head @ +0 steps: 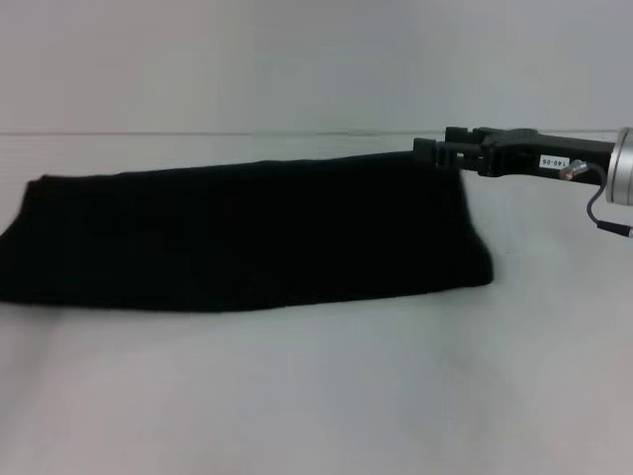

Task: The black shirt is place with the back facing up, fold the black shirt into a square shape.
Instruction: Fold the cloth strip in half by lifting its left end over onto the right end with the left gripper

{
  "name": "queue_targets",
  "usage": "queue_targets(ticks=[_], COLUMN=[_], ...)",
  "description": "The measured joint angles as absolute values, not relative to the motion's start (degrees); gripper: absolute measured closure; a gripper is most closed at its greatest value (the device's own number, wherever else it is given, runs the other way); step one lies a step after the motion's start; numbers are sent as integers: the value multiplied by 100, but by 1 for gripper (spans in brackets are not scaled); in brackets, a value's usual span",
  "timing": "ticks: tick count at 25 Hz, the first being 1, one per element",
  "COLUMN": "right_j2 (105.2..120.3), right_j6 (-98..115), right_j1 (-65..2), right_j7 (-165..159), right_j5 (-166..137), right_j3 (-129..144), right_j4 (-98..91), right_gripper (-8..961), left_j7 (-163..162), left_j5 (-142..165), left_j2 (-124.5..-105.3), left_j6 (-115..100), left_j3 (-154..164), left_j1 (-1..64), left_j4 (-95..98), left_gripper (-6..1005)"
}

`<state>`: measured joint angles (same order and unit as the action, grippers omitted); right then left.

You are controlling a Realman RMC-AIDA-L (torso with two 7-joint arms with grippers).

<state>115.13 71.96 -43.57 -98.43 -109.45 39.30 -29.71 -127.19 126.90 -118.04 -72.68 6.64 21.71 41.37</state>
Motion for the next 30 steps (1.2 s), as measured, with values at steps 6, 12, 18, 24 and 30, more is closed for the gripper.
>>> queue_targets(ticks=[6,12,18,24,30], right_j2=[11531,11546,11546,11507,11304], right_j6=[7086,7077,7055,6795,6594], right_j1=[-4468,-4523,-4448,-4260,-3927], right_j7=[-9819,-9757,-9751,-9721,-9614], right_j5=[-10936,-10933,-10932,-10922,-10878], right_j3=[3928,3934,3915,3698,3165], right_j4=[-2973,-2970,-2962,-2994,-3017], right_gripper=[142,146,151,155,160], left_j7=[-12706,-12705,-12745,-12810,-12566], left_j5=[12761,12949,13188,13078,12709], left_j2=[-11753,-11604,-11432,-11169,-11533], left_j6=[-7685,-7770,-7849,-8988,-9151], left_j3=[301,185,220,349,1031], left_j1=[1751,1802,2245,3274,4438], left_j4=[4547,4626,4581,4242,3312], left_gripper=[971,970,968,966,965])
